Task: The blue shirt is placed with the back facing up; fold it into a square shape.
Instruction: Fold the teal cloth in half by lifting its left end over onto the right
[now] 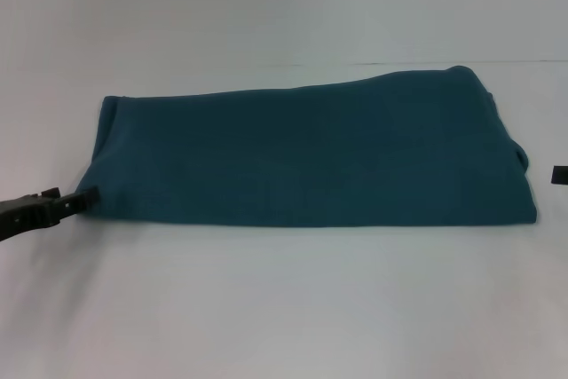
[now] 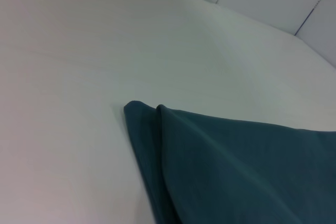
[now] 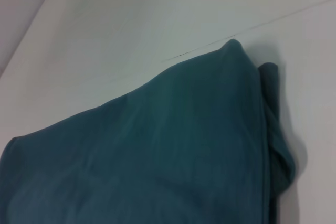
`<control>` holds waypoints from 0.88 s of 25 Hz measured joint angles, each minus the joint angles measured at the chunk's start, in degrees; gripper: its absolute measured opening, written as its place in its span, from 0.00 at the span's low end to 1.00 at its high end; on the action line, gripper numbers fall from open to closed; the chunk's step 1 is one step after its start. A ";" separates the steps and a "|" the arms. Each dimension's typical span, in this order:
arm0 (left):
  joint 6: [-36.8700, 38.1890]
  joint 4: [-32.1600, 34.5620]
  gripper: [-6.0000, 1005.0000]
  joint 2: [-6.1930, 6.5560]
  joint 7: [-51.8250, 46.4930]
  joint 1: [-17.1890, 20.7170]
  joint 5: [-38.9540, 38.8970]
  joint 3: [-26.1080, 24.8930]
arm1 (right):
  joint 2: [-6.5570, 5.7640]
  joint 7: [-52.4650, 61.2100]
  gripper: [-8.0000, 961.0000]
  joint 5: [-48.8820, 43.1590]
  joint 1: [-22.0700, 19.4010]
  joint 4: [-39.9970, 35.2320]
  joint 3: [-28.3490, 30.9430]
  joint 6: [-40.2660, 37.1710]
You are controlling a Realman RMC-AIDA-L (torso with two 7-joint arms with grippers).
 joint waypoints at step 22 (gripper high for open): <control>-2.86 -0.32 0.78 -0.23 -0.79 -1.27 0.80 5.94 | 0.08 -0.35 0.74 -0.01 -0.41 0.90 0.06 1.96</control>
